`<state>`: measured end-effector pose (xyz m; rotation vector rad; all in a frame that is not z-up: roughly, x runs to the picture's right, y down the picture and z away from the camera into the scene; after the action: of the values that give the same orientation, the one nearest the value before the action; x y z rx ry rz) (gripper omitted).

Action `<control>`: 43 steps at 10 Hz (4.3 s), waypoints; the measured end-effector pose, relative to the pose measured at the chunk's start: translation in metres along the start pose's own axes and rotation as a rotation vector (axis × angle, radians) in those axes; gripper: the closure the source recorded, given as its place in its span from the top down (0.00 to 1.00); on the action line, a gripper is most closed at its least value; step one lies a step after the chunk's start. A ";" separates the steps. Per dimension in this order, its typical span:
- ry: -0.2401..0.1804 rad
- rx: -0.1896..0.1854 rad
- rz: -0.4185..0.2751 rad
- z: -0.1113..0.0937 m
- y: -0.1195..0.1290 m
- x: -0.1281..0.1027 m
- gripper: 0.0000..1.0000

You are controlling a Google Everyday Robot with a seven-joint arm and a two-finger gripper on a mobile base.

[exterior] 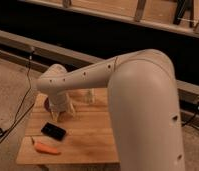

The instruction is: Push the eraser across the table

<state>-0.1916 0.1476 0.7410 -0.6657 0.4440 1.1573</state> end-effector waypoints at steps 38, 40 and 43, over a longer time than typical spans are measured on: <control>0.186 0.040 -0.109 0.143 -0.007 0.001 0.00; 0.181 0.049 -0.094 0.143 -0.020 -0.004 0.00; 0.145 0.061 -0.121 0.128 -0.023 -0.015 0.00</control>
<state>-0.1768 0.2192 0.8499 -0.7161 0.5518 0.9812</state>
